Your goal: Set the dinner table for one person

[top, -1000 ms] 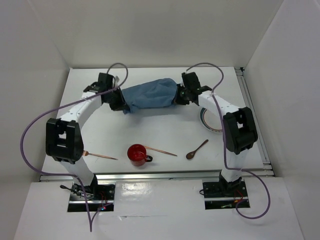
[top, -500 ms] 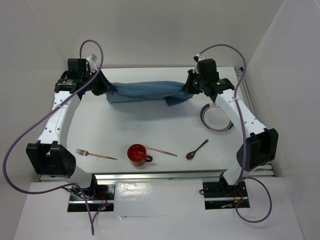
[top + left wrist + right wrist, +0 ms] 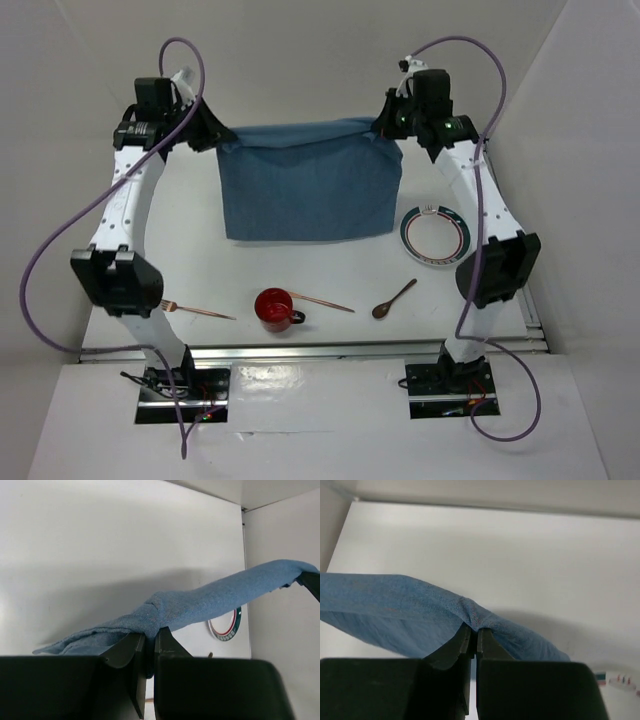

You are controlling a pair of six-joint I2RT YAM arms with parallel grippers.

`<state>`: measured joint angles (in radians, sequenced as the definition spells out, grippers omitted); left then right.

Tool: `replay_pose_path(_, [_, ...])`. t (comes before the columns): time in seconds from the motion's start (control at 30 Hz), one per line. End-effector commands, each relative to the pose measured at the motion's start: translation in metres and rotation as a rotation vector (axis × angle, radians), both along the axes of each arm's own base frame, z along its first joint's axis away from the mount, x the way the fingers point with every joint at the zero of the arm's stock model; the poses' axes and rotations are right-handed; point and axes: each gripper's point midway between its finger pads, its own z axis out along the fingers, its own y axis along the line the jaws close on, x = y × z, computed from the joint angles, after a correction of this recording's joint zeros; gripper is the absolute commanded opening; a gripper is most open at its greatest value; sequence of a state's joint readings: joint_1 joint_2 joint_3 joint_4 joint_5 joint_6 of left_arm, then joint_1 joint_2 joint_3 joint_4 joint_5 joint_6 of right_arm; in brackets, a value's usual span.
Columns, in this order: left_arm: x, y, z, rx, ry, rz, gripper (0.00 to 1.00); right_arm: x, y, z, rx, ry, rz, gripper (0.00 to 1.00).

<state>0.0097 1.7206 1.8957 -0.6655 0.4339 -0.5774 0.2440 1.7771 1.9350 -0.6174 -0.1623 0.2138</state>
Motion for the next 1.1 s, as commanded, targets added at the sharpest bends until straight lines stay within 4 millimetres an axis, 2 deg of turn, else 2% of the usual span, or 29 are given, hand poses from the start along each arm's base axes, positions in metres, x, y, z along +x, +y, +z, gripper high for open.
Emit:
replay_pose_path(0.0, [0.046, 0.001, 0.014, -0.031, -0.074, 0.002, 0.00, 0.044, -0.011, 0.038, 0.011, -0.144, 0.018, 0.00])
replay_pose_path(0.03, [0.053, -0.001, 0.020, -0.038, -0.092, -0.012, 0.00, 0.054, -0.016, 0.045, 0.019, -0.166, 0.014, 0.00])
replay_pose_path(0.07, [0.061, 0.001, 0.043, -0.053, -0.149, -0.016, 0.00, 0.067, -0.017, 0.060, 0.031, -0.212, 0.017, 0.00])
replay_pose_path(0.1, [0.067, 0.000, 0.046, -0.067, -0.156, -0.021, 0.00, 0.071, -0.020, 0.070, 0.049, -0.231, 0.012, 0.00])
replay_pose_path(0.13, [0.077, 0.003, 0.039, -0.071, -0.149, -0.021, 0.00, 0.073, -0.025, 0.085, 0.065, -0.266, 0.008, 0.00])
replay_pose_path(0.17, [0.077, 0.000, 0.056, -0.089, -0.185, -0.039, 0.00, 0.072, -0.021, 0.095, 0.076, -0.295, 0.031, 0.00])
replay_pose_path(0.2, [0.080, -0.001, 0.067, -0.096, -0.222, -0.037, 0.00, 0.075, -0.028, 0.099, 0.090, -0.309, 0.022, 0.00])
replay_pose_path(0.23, [0.083, 0.003, 0.065, -0.100, -0.229, -0.041, 0.00, 0.077, -0.031, 0.099, 0.102, -0.311, 0.020, 0.00])
replay_pose_path(0.27, [0.083, 0.007, 0.069, -0.108, -0.239, -0.028, 0.00, 0.071, -0.030, 0.111, 0.109, -0.341, 0.033, 0.00])
replay_pose_path(0.3, [0.080, 0.005, 0.071, -0.113, -0.247, -0.043, 0.00, 0.069, -0.033, 0.112, 0.111, -0.345, 0.036, 0.00])
replay_pose_path(0.37, [0.078, 0.016, 0.073, -0.121, -0.261, -0.026, 0.00, 0.059, -0.031, 0.113, 0.117, -0.338, 0.059, 0.00])
replay_pose_path(0.4, [0.072, 0.013, 0.062, -0.129, -0.232, -0.038, 0.00, 0.058, -0.028, 0.096, 0.119, -0.296, 0.074, 0.00])
replay_pose_path(0.47, [0.065, 0.017, 0.047, -0.137, -0.193, -0.034, 0.00, 0.043, -0.025, 0.087, 0.116, -0.266, 0.108, 0.00])
replay_pose_path(0.5, [0.061, 0.018, 0.016, -0.126, -0.125, -0.027, 0.00, 0.038, -0.023, 0.047, 0.116, -0.169, 0.116, 0.00])
replay_pose_path(0.57, [0.046, 0.021, -0.005, -0.097, -0.077, -0.016, 0.00, 0.024, -0.017, 0.018, 0.108, -0.111, 0.138, 0.00])
replay_pose_path(0.6, [0.032, 0.020, -0.049, -0.101, 0.036, -0.014, 0.00, 0.009, -0.019, -0.008, 0.106, -0.051, 0.135, 0.00])
replay_pose_path(0.63, [0.021, 0.027, -0.055, -0.090, 0.056, 0.018, 0.00, -0.002, -0.013, -0.023, 0.108, -0.013, 0.153, 0.00])
replay_pose_path(0.67, [0.014, 0.029, -0.072, -0.082, 0.095, 0.036, 0.10, -0.011, -0.010, -0.034, 0.107, 0.008, 0.162, 0.00])
replay_pose_path(0.7, [0.006, 0.031, -0.089, -0.066, 0.144, 0.052, 0.26, -0.023, -0.011, -0.034, 0.107, 0.011, 0.162, 0.00])
replay_pose_path(0.73, [-0.006, 0.037, -0.117, -0.044, 0.221, 0.090, 0.43, -0.037, -0.007, -0.064, 0.107, 0.084, 0.176, 0.06])
replay_pose_path(0.77, [-0.020, 0.041, -0.134, -0.010, 0.296, 0.098, 0.66, -0.049, -0.002, -0.076, 0.104, 0.127, 0.188, 0.40])
replay_pose_path(0.8, [-0.027, 0.045, -0.146, 0.014, 0.349, 0.115, 1.00, -0.057, -0.004, -0.085, 0.091, 0.155, 0.192, 0.59])
replay_pose_path(0.83, [-0.033, 0.052, -0.154, 0.056, 0.385, 0.143, 1.00, -0.073, -0.004, -0.104, 0.057, 0.224, 0.186, 0.70])
replay_pose_path(0.87, [-0.038, 0.055, -0.163, 0.081, 0.418, 0.140, 1.00, -0.080, -0.002, -0.113, 0.020, 0.249, 0.195, 0.80])
replay_pose_path(0.9, [-0.044, 0.061, -0.163, 0.091, 0.451, 0.159, 1.00, -0.082, -0.006, -0.113, -0.001, 0.253, 0.181, 0.91])
replay_pose_path(0.93, [-0.046, 0.064, -0.166, 0.111, 0.465, 0.161, 1.00, -0.088, -0.007, -0.122, -0.020, 0.284, 0.171, 0.96])
replay_pose_path(0.97, [-0.043, 0.069, -0.162, 0.131, 0.458, 0.181, 1.00, -0.087, -0.014, -0.122, -0.054, 0.280, 0.141, 0.96])
replay_pose_path(1.03, [-0.044, 0.074, -0.161, 0.156, 0.459, 0.193, 1.00, -0.086, -0.016, -0.122, -0.054, 0.283, 0.122, 0.96])
replay_pose_path(1.07, [-0.042, 0.076, -0.154, 0.164, 0.437, 0.203, 1.00, -0.082, -0.016, -0.115, -0.048, 0.262, 0.110, 0.94])
